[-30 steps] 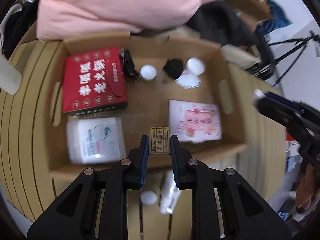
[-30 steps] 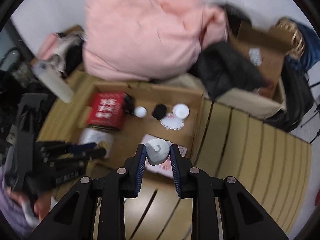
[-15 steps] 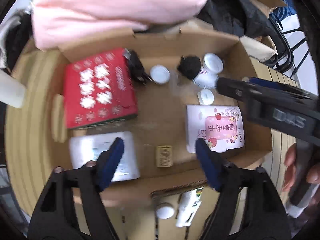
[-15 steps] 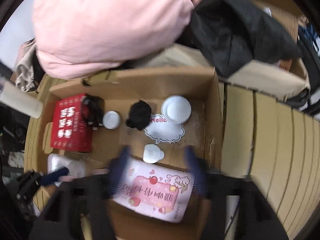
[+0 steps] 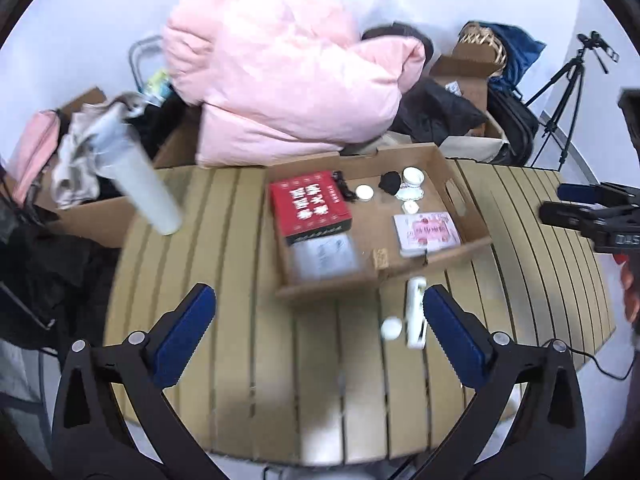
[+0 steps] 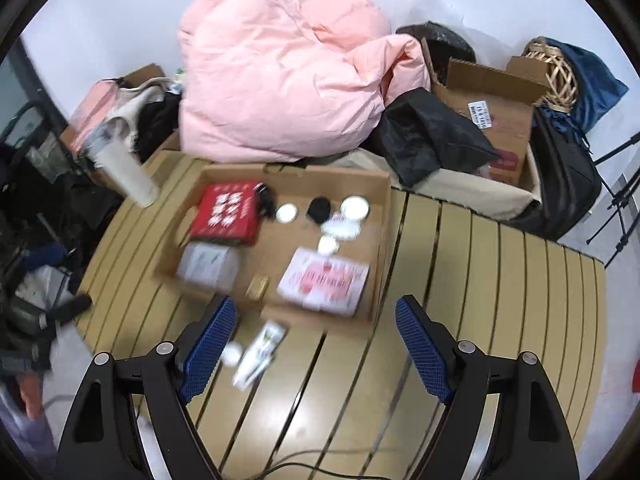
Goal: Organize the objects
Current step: 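Withdraw both grippers from the tray, then grasp the white spray bottle with the right gripper while the left grasps a white round cap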
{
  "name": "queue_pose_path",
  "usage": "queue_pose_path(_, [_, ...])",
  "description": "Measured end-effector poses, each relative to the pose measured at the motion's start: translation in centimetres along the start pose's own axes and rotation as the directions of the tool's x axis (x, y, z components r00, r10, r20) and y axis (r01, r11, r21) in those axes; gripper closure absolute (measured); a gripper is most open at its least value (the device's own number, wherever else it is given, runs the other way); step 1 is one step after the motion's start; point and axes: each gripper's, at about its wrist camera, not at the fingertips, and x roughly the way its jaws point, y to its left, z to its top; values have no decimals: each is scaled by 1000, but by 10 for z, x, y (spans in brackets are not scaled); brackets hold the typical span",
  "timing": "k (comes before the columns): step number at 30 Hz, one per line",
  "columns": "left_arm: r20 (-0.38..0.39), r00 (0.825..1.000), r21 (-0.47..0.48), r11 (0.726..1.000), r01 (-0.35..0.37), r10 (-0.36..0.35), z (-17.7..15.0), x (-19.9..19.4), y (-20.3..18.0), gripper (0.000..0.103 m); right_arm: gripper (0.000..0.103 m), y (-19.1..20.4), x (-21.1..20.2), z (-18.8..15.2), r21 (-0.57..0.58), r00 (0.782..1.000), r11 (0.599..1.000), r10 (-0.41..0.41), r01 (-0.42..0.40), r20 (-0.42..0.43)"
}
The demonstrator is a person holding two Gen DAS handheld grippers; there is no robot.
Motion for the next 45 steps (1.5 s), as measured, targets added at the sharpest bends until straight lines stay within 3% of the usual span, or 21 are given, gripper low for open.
queue_pose_path(2, [28, 999, 2, 1000, 26, -26, -19, -26, 12, 0, 18, 6, -34, -28, -27, 999, 999, 36, -35, 41])
queue_pose_path(5, [52, 997, -11, 998, 58, -57, -55, -66, 31, 0, 18, 14, -78, -77, -64, 995, 998, 31, -25, 92])
queue_pose_path(12, [118, 993, -21, 1000, 21, -18, -127, -118, 48, 0, 18, 23, -151, -184, -101, 982, 995, 29, -10, 188])
queue_pose_path(14, [167, 986, -26, 999, 26, -22, -146, -131, 50, 0, 18, 24, -154, -210, -78, 977, 996, -30, 47, 209])
queue_pose_path(18, [241, 970, -35, 998, 49, -39, -179, -126, 45, 0, 18, 25, -140, -249, -38, 975, 998, -30, 40, 221])
queue_pose_path(20, [230, 972, -22, 999, 45, -39, -191, -106, 36, 0, 18, 24, -117, -262, -4, 980, 1000, -30, 31, 198])
queue_pose_path(23, [170, 982, 14, 997, 80, -81, -206, -72, 18, 0, 18, 30, -79, -276, -1, 986, 996, -85, 86, 141])
queue_pose_path(28, [170, 976, 94, 988, 120, -135, -205, -25, -11, 0, 19, 42, -35, -272, 13, 993, 1000, -25, 23, 114])
queue_pose_path(32, [175, 975, 118, 986, 116, -135, -188, 22, -26, 3, 19, 49, -4, -245, 34, 989, 999, -9, 4, 146])
queue_pose_path(36, [145, 971, 108, 978, 177, -191, -162, 75, -37, 6, 19, 56, 36, -213, 49, 986, 997, 52, -60, 158])
queue_pose_path(38, [115, 977, 114, 979, 168, -181, -151, 100, -43, 20, 19, 57, 60, -194, 52, 985, 995, 80, -89, 150])
queue_pose_path(42, [70, 982, 113, 979, 170, -178, -130, 147, -50, 24, 35, 56, 105, -160, 60, 988, 994, 86, -95, 126])
queue_pose_path(45, [48, 978, 91, 976, 197, -202, -118, 172, -55, 24, 39, 53, 140, -135, 85, 992, 991, 94, -102, 90])
